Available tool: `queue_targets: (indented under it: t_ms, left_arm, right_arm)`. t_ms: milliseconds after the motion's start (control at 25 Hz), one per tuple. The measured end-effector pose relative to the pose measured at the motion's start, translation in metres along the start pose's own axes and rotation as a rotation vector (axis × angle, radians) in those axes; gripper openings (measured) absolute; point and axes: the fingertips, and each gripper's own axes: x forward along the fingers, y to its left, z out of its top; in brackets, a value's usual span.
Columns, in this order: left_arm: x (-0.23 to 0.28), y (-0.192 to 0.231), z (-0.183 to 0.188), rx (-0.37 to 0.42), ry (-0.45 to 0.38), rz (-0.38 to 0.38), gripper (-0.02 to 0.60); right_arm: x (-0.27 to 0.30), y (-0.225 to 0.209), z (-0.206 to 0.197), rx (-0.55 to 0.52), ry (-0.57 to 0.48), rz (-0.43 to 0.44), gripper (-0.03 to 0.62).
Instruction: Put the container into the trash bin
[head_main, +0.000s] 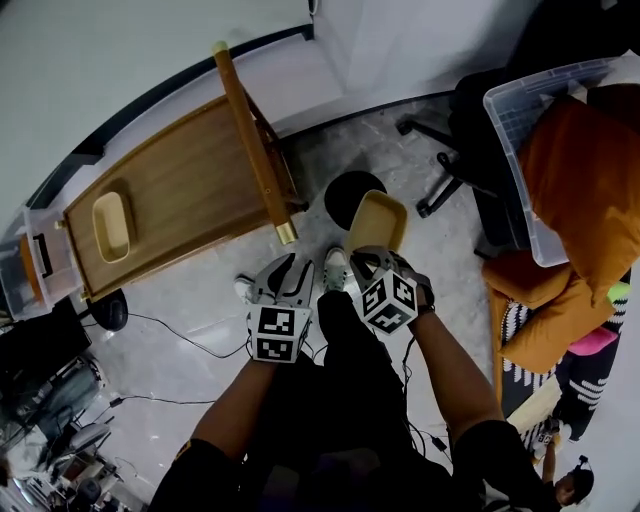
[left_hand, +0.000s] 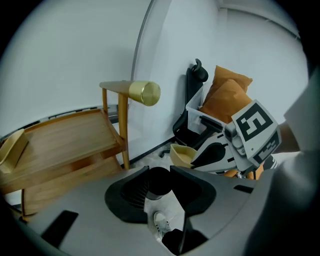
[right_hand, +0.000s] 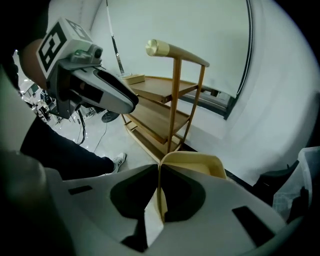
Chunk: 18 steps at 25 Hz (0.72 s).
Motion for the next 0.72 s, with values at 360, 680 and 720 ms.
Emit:
queue_targets:
  t_ms: [360,680,720]
  left_arm:
    - [0.054,0.012,-0.036,-0.028,0.085,0.017,0.129]
    - [0.100,0.015,-0.053,-0.029,0.101,0.002,0.130]
    - [0.106,0.015,-0.056,-0.029,0.103,-0.001,0.129]
  right_arm:
    - [0.058,-0.025,-0.026,0.021,0.011,0.057,0.035]
    - [0.106,-0.039,-0.052,0.061,0.009,0.076,0.035]
    - [0.113,-0.040,-0.055,0.070,0.008,0.076,0.035]
